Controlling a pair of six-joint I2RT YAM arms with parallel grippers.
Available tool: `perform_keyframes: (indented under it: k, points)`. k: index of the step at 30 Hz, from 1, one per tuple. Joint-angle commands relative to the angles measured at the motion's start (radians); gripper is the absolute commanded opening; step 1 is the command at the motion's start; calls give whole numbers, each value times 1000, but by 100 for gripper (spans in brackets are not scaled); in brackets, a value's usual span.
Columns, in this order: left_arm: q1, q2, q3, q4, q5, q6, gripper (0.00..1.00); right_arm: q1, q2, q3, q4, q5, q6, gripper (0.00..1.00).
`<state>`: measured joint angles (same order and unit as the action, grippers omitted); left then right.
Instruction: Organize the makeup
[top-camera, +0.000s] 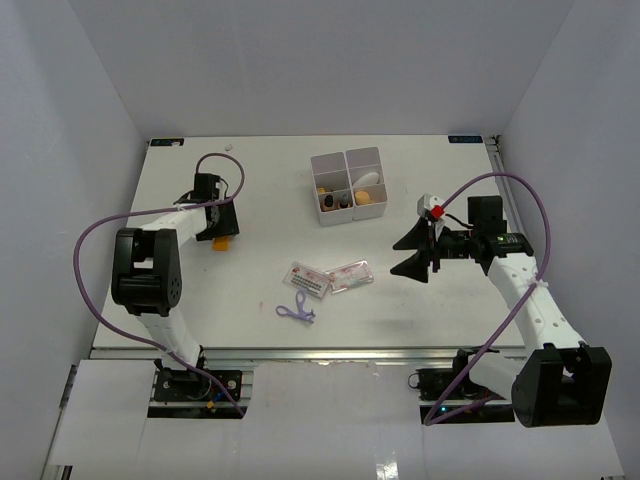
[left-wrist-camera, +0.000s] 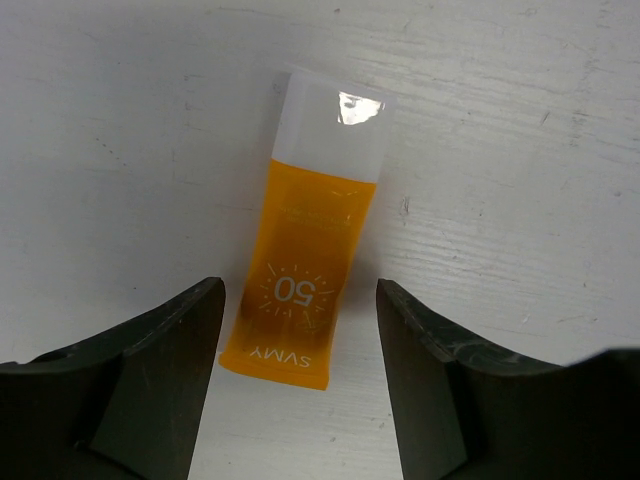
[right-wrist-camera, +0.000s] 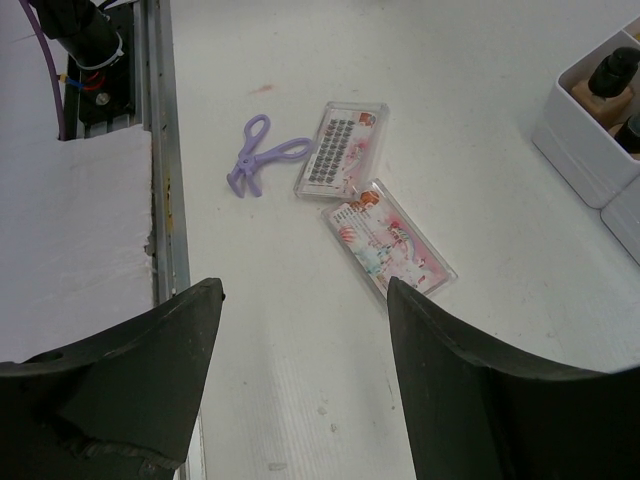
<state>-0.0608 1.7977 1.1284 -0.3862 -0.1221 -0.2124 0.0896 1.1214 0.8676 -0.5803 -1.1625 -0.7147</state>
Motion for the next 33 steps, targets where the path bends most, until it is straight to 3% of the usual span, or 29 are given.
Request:
perform_keyframes:
  k: [1, 12, 24, 30, 33]
  points:
    - [6, -12, -5, 30, 14, 12, 70, -15, 5, -10, 23, -57, -2, 73]
    - [6, -14, -24, 46, 47, 13, 54, -40, 0, -19, 28, -78, 0, 73]
    - [-14, -110, -67, 70, 145, -7, 45, -40, -4, -19, 30, -84, 0, 73]
    - [-117, -218, -108, 124, 272, -31, 43, -40, 0, -28, 61, -86, 27, 73]
    - [-197, -279, -126, 175, 342, -66, 43, -40, 5, -53, 147, -70, 134, 72]
